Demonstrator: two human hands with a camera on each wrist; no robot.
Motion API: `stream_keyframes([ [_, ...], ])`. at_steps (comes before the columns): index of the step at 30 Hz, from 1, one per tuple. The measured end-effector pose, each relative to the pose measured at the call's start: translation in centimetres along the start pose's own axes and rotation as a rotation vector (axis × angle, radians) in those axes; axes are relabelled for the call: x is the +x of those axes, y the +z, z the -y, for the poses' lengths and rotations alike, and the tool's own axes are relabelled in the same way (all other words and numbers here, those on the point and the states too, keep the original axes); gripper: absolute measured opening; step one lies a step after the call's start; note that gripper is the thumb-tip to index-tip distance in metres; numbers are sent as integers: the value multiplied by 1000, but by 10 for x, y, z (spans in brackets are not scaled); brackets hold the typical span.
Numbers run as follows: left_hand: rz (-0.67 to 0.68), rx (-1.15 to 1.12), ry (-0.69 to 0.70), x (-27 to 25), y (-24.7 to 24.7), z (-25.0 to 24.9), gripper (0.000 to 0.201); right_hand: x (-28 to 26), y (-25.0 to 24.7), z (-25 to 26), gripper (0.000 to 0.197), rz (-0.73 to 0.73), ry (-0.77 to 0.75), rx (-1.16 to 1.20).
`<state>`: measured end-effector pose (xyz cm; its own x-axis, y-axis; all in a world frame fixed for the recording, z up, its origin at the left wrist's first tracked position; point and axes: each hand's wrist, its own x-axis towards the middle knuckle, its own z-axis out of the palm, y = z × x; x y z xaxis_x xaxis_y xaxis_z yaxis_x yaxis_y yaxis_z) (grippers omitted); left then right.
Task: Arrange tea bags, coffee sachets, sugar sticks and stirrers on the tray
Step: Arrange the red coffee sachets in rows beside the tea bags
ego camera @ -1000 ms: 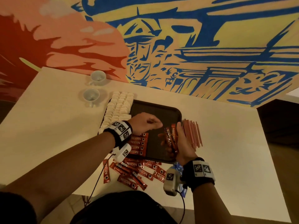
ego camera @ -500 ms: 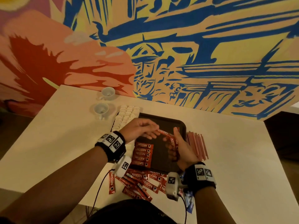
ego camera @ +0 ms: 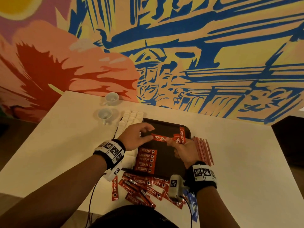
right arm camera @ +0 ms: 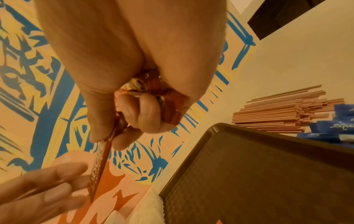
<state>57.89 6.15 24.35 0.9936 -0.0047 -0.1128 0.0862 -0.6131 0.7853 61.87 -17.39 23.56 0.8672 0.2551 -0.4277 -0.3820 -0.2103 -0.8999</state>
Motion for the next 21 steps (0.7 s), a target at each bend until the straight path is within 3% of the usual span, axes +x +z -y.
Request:
stream_keyframes([
  [4,37,288,196,3,10,-5,42,3,5,1,25,19,-2,-17],
  [10,67,404,261,20,14,-1,33,13,8,-5,27,32,39,34],
  [16,143,485,82,52,19,21,41,19,-1,-15,36,-135,140,75],
  [21,330,809,-8,73,44,47,29,16,-11,-24,35,-163,190,35],
])
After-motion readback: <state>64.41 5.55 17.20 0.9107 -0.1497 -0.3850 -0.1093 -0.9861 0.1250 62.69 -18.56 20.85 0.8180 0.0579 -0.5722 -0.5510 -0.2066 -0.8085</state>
